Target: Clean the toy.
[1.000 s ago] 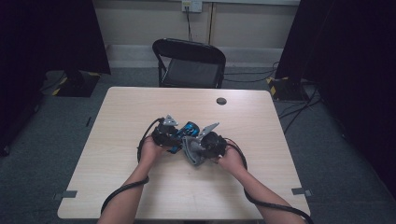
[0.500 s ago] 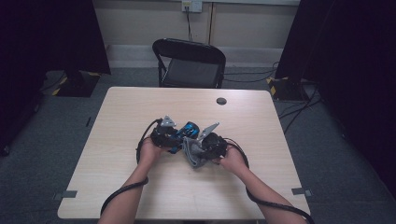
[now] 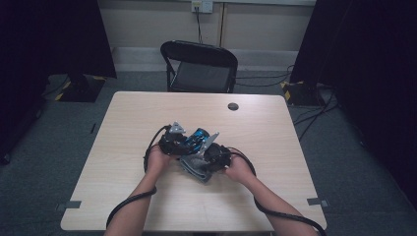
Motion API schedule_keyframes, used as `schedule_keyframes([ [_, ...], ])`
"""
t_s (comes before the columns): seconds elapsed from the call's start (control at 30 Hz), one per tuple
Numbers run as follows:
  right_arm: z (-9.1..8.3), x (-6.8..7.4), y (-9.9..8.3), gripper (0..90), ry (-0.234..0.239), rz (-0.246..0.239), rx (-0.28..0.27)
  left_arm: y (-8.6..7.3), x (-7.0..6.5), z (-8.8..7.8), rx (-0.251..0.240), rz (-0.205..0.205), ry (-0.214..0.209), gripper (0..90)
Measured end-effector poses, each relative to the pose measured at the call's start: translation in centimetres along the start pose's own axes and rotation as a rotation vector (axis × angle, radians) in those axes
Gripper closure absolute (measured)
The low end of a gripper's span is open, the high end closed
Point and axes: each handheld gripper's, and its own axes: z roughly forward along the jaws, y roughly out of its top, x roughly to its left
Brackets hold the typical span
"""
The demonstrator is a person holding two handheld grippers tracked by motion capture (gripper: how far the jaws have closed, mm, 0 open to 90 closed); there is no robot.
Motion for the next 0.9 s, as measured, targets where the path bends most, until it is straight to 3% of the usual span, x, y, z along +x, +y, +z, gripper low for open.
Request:
schedule_keyframes([
  [0.27, 0.6, -1.5, 0.6, 73.8, -0.014, 0.053, 0.008, -0.2, -0.1, -0.1, -0.007, 0.001, 0.007, 44.4],
  [0.47, 0.4, -2.8, 0.2, 74.7, -0.058, 0.104, 0.006, -0.2, 0.0, -0.1, -0.010, 0.005, 0.007, 44.4],
  [0.9, 0.0, -4.3, -0.6, 74.8, -0.111, 0.156, 0.010, -0.3, 0.0, -0.1, -0.014, 0.003, 0.006, 44.4],
])
